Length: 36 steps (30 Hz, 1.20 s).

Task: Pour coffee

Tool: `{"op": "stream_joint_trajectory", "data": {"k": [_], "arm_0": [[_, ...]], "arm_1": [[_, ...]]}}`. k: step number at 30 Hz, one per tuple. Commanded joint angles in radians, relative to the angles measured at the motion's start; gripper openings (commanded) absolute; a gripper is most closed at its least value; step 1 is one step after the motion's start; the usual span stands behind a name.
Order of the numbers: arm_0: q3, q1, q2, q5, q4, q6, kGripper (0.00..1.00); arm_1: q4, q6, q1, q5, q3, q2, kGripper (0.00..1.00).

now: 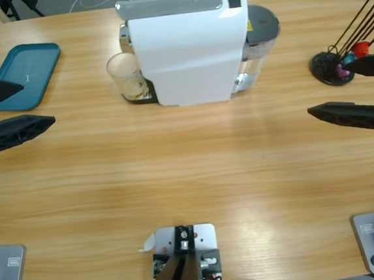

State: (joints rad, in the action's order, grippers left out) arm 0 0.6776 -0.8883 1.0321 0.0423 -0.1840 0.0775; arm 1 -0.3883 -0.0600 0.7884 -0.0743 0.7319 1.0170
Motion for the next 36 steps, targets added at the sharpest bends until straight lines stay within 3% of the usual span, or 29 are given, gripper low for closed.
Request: {"op": "stream_joint_trajectory", "data": {"k": [1, 14, 17, 24, 36], "arm_0": [[0.013, 0.008, 0.026, 0.059, -0.078, -0.023, 1.0], [0.115, 0.008, 0.064, 0.081, -0.225, -0.088, 1.0], [0.126, 0.007, 0.067, 0.118, -0.283, -0.144, 1.0], [0.14, 0.008, 0.026, 0.088, -0.295, -0.168, 1.0], [0.156, 0.097, 0.059, 0.018, -0.297, -0.162, 1.0]], "arm_1": [[0.038, 0.005, -0.011, 0.033, -0.049, -0.035, 1.0], [0.048, 0.005, -0.012, 0.013, -0.072, -0.047, 1.0], [0.039, 0.01, -0.012, 0.048, -0.072, -0.07, 1.0], [0.039, 0.014, -0.012, 0.042, -0.072, -0.072, 1.0], [0.039, 0.014, -0.012, 0.039, -0.074, -0.055, 1.0]]}}
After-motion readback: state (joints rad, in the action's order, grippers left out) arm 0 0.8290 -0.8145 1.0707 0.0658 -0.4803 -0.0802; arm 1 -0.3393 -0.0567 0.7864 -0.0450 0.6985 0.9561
